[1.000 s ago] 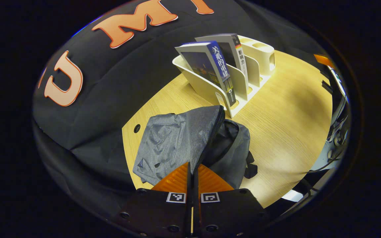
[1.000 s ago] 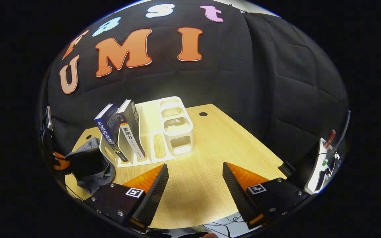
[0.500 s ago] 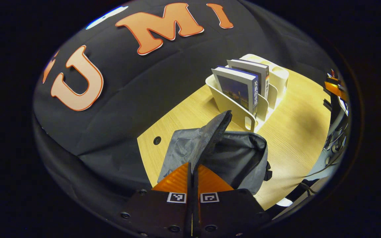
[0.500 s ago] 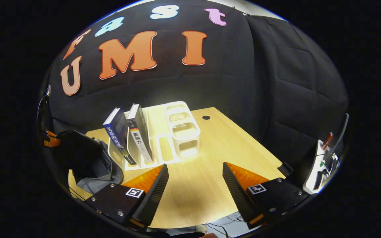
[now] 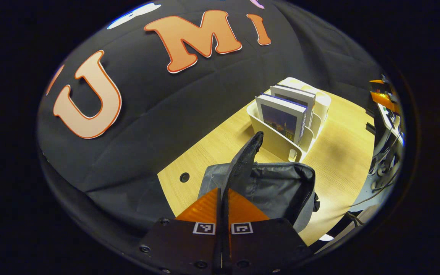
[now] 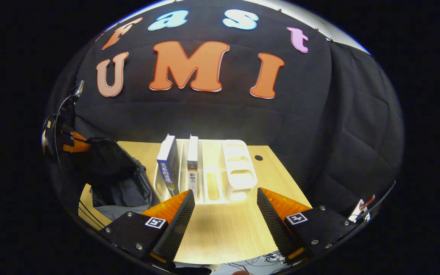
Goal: Open the schoolbag, grab two books from the bookshelf and put them into the schoolbag.
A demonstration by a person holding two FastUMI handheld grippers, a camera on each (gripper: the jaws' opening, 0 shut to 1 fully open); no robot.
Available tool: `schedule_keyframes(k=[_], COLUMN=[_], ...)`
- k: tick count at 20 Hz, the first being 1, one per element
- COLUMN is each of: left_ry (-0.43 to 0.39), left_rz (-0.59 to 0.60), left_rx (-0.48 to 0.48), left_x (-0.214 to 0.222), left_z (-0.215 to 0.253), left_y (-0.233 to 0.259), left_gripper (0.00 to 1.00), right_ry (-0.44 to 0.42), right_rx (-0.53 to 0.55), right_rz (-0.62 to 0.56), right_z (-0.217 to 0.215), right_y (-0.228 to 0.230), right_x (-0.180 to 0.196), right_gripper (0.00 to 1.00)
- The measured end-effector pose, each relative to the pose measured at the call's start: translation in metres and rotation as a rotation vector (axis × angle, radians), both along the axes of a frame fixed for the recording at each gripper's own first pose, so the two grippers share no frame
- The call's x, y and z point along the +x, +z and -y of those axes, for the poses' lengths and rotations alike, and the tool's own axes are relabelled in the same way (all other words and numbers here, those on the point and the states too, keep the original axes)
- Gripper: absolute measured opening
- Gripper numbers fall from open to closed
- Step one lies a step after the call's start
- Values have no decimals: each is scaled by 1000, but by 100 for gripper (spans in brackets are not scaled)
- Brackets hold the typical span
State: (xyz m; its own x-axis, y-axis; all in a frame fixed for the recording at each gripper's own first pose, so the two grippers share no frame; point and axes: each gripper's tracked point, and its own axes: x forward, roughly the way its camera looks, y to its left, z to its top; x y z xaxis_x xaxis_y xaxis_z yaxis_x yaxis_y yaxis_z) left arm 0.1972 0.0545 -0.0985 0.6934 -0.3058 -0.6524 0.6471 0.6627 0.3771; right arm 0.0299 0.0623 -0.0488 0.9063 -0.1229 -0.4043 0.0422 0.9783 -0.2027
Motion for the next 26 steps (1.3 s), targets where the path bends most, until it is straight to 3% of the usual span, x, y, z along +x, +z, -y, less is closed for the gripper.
schedule_keyframes(k=[3,10,17,26], left_ry=[-19,-15,0,28], left_rz=[-12,-25,-41,-80], left_rx=[-11,-55,-70,-83], left_x=[2,3,2,2], left_z=[-4,-18,-23,-30], left_y=[-4,-6,-13,-23], left_gripper=[1,1,1,1], right_ry=[75,212,166,87], right_rx=[8,-89,115,-8], right_rz=[-11,-67,-373,-585], right_z=[-43,-128,-174,-149], right_y=[28,57,-14,-95], right_x=[34,126,193,226], right_gripper=[98,98,99,100])
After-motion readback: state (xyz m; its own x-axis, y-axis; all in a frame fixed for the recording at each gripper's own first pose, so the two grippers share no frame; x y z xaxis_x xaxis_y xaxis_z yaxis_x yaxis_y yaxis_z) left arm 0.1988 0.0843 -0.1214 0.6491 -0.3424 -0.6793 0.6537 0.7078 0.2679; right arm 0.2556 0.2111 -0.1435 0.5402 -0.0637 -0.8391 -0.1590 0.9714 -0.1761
